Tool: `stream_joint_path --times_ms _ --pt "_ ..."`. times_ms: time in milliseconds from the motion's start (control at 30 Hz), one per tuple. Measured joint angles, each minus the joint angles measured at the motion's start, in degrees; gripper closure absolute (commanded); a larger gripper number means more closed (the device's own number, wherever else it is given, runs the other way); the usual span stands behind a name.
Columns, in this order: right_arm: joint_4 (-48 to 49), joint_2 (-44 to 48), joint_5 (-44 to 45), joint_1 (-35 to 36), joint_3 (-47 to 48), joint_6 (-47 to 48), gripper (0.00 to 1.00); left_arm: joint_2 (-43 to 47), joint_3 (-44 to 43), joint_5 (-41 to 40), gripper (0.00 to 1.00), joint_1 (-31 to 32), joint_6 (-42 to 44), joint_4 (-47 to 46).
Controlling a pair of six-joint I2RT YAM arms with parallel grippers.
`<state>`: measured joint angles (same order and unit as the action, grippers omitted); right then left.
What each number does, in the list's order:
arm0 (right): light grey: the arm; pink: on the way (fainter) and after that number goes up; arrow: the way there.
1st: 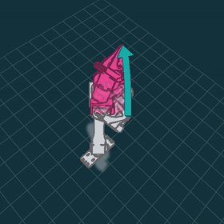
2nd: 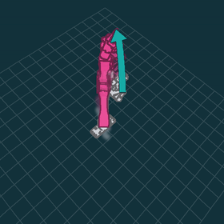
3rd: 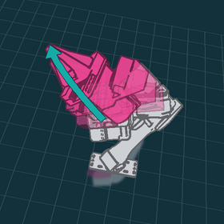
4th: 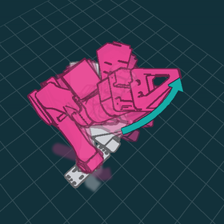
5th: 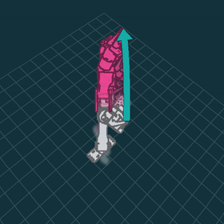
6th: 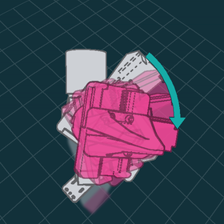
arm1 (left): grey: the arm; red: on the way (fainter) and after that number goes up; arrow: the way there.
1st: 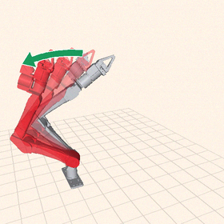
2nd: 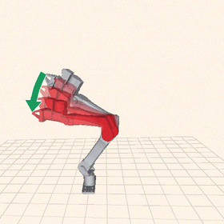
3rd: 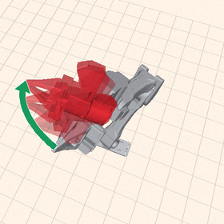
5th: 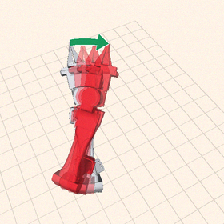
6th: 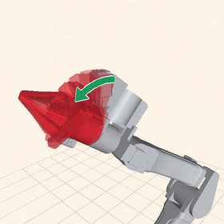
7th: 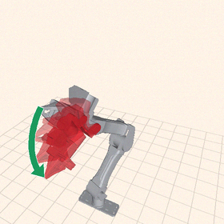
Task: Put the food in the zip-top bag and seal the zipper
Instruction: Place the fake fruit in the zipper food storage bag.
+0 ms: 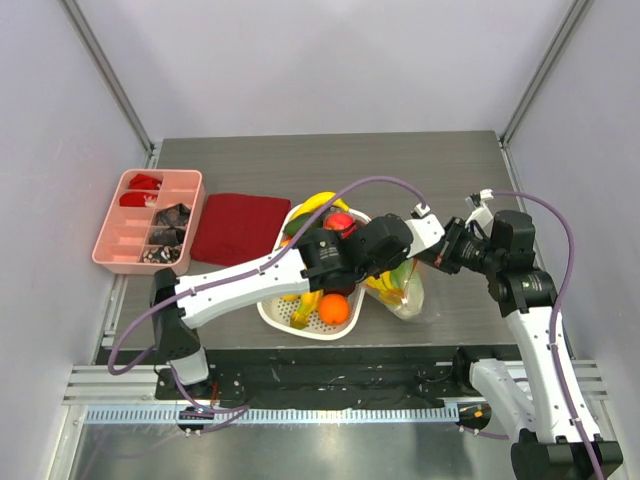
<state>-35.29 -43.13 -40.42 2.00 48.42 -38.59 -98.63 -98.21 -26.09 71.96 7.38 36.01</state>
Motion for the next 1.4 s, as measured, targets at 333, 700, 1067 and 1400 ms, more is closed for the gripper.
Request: stream_joint_path --times_ms 333,700,1067,1400 --pt "2.43 0.94 -0.28 -0.02 -2.16 -4.66 0.99 -8.79 -7.52 14.88 1.0 -5.16 -13.64 16.57" --pt "3.56 1.03 -0.61 0.02 -2.16 -5.09 0.99 -15.34 -16.28 24.04 0.47 -10.29 -15.34 25.0" --pt "3.56 1.68 -0.42 0.0 -1.81 -3.02 0.99 -7.08 -11.72 33.48 0.34 -17.42 -16.28 25.73" --pt "3.56 2.03 -0.39 0.0 -1.14 -2.03 0.99 -1.6 -2.78 37.99 0.39 -23.39 -17.29 25.38"
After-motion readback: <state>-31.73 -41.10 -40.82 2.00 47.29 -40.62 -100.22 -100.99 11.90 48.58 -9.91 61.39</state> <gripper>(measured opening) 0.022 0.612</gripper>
